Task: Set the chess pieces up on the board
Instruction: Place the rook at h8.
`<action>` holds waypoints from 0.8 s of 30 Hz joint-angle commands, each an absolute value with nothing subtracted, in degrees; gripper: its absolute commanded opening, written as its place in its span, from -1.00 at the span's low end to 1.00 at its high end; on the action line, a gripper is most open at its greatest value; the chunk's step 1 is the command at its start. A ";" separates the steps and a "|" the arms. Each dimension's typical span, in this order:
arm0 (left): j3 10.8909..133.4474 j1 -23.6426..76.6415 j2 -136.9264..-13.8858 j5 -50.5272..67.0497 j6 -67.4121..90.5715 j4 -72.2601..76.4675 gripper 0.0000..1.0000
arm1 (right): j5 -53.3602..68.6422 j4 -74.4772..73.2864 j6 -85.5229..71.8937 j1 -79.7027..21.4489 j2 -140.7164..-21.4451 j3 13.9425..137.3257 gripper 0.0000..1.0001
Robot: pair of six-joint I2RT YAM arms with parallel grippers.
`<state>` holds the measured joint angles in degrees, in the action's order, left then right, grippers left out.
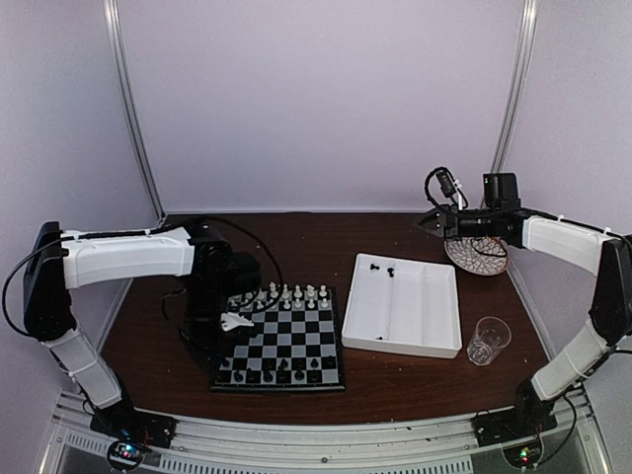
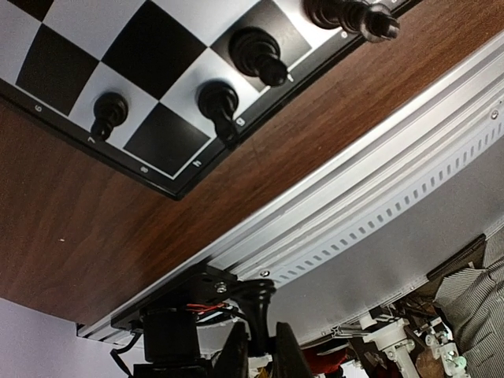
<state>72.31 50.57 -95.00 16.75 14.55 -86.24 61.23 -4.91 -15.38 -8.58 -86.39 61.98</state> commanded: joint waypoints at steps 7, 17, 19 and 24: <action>71.55 48.83 -99.75 17.27 10.37 -83.02 -0.82 | 61.03 -4.07 -14.88 -8.26 -85.10 61.18 -0.05; 72.13 46.87 -105.90 16.81 7.24 -80.99 -0.82 | 61.00 -3.74 -15.03 -8.27 -85.17 60.80 -0.05; 72.24 46.53 -106.16 17.00 7.22 -80.75 -0.82 | 61.01 -3.76 -14.90 -8.28 -85.13 60.73 -0.05; 71.97 45.18 -106.87 16.38 7.37 -80.28 -0.81 | 61.32 -3.41 -15.20 -8.27 -85.75 60.75 -0.05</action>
<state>71.88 46.48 -106.34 16.73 8.38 -80.88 61.23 -4.91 -15.38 -8.58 -86.39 61.43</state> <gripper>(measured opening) 0.098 0.475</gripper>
